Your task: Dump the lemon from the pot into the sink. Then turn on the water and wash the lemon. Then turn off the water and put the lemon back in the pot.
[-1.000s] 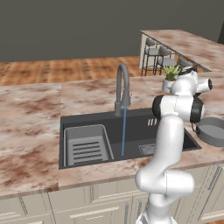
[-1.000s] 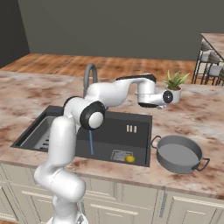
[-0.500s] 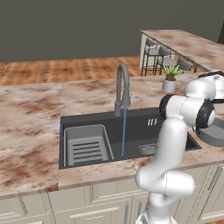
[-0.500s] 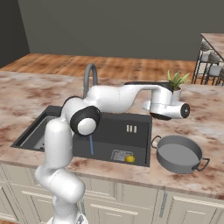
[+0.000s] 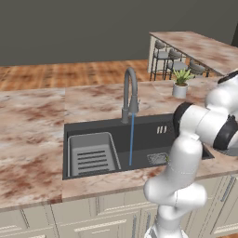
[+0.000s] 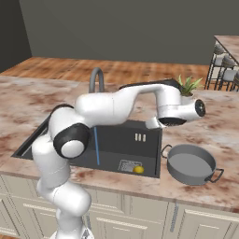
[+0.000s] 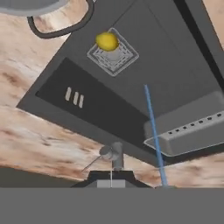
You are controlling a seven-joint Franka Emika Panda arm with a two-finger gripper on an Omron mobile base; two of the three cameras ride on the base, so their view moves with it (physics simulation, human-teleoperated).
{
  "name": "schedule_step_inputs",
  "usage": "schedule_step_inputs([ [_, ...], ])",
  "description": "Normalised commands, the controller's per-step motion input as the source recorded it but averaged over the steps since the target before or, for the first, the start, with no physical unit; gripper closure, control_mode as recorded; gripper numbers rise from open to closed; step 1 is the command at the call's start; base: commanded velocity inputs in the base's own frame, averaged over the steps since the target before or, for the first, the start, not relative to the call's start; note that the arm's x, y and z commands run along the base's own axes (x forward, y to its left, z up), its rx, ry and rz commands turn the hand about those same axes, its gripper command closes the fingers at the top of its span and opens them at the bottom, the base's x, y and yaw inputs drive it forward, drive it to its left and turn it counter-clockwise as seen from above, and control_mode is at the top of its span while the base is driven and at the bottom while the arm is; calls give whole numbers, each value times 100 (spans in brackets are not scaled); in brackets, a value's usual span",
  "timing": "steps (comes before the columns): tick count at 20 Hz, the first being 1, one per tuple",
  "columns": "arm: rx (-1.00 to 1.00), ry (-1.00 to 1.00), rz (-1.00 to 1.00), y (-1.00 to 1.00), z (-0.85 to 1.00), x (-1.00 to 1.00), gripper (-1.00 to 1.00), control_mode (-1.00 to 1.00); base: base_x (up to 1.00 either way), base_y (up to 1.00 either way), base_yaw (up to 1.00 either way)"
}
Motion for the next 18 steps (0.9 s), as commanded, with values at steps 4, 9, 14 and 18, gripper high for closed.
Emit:
schedule_step_inputs([
  [4,-59,1,38,60,38,-23,100,-100,0,0,0],
  [9,-43,16,30,49,4,2,-100,-100,0,0,0],
  [14,-11,2,15,-6,-10,0,-100,-100,0,0,0],
  [18,0,-5,20,-19,-26,0,-100,-100,0,0,0],
])
